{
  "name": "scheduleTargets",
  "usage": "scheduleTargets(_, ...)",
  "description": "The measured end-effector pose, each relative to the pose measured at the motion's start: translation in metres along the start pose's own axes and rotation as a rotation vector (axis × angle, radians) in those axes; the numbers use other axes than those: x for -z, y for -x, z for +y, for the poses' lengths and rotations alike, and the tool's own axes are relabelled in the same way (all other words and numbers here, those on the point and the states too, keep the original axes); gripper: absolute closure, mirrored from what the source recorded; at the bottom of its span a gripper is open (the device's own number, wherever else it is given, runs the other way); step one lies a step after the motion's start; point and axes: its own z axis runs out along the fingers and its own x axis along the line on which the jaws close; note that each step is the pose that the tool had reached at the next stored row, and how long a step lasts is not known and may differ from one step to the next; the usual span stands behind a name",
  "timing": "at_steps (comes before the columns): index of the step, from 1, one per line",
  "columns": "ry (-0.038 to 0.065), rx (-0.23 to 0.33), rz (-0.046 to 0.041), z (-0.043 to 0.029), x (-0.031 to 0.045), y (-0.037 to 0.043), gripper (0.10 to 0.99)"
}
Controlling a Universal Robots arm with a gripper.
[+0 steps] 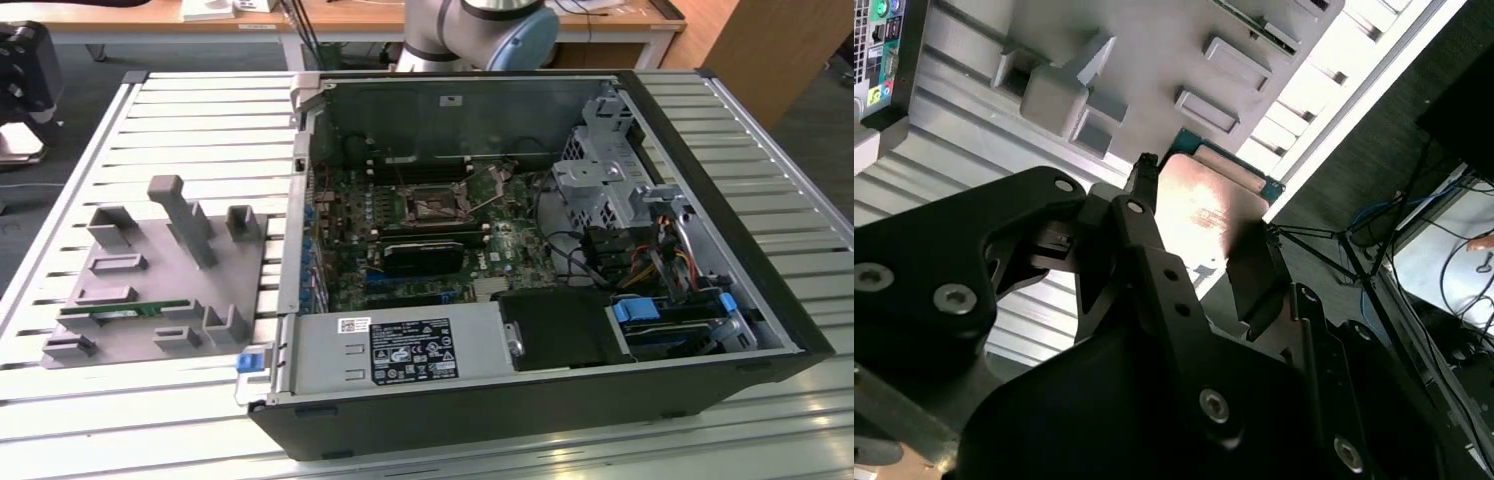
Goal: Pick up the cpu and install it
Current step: 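Pick up the cpu and move it towards the insertion slot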
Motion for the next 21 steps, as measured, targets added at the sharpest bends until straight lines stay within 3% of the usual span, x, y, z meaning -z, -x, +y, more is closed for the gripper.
scheduleTargets(10,0.001,0.0,-0.0001,0.0001,0.0009,0.0296,0.557)
scheduleTargets(21,0.002,0.0,-0.0001,0.0002,0.0014,0.0487,0.557)
